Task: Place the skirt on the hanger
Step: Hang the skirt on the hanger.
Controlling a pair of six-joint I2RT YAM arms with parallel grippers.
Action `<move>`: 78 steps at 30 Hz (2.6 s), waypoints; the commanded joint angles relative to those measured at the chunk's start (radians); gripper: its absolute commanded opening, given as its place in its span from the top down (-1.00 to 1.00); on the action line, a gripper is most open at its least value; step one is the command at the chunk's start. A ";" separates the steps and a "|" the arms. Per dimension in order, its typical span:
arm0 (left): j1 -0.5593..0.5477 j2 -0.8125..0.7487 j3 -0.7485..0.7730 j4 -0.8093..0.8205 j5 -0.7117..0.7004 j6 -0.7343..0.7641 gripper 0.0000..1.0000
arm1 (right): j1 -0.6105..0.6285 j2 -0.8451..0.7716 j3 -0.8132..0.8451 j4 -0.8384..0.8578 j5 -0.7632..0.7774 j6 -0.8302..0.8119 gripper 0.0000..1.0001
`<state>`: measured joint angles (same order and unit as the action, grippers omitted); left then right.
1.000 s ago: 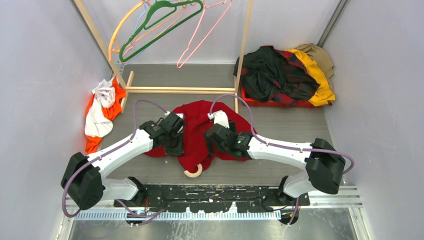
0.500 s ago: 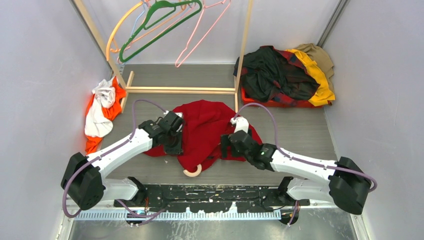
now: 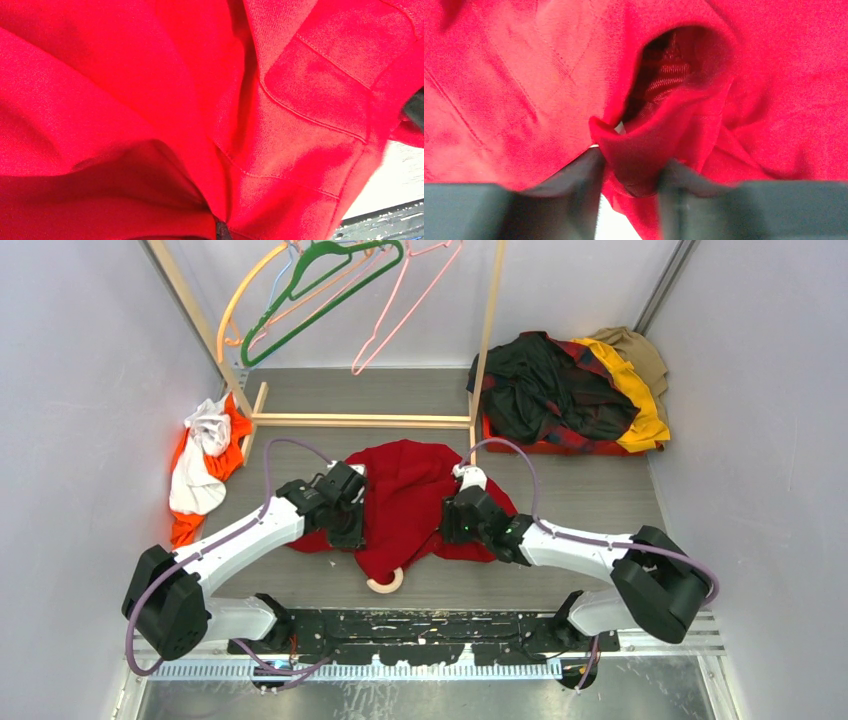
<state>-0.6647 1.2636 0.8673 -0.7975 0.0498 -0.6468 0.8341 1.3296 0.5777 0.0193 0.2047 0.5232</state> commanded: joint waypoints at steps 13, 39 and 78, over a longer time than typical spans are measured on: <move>0.022 -0.057 0.092 0.001 0.024 0.011 1.00 | 0.002 -0.103 0.503 -0.394 -0.222 -0.065 0.97; 0.027 -0.109 0.075 0.068 0.071 -0.026 1.00 | 0.275 0.263 0.597 -0.326 -0.260 0.003 0.97; 0.100 0.017 -0.038 0.411 0.356 -0.079 1.00 | 0.366 0.134 0.446 -0.256 -0.060 -0.038 -0.17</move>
<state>-0.5503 1.3388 0.8169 -0.4110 0.3294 -0.6979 1.2461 1.5021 0.9596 -0.3489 0.0921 0.4118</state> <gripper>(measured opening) 0.096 0.596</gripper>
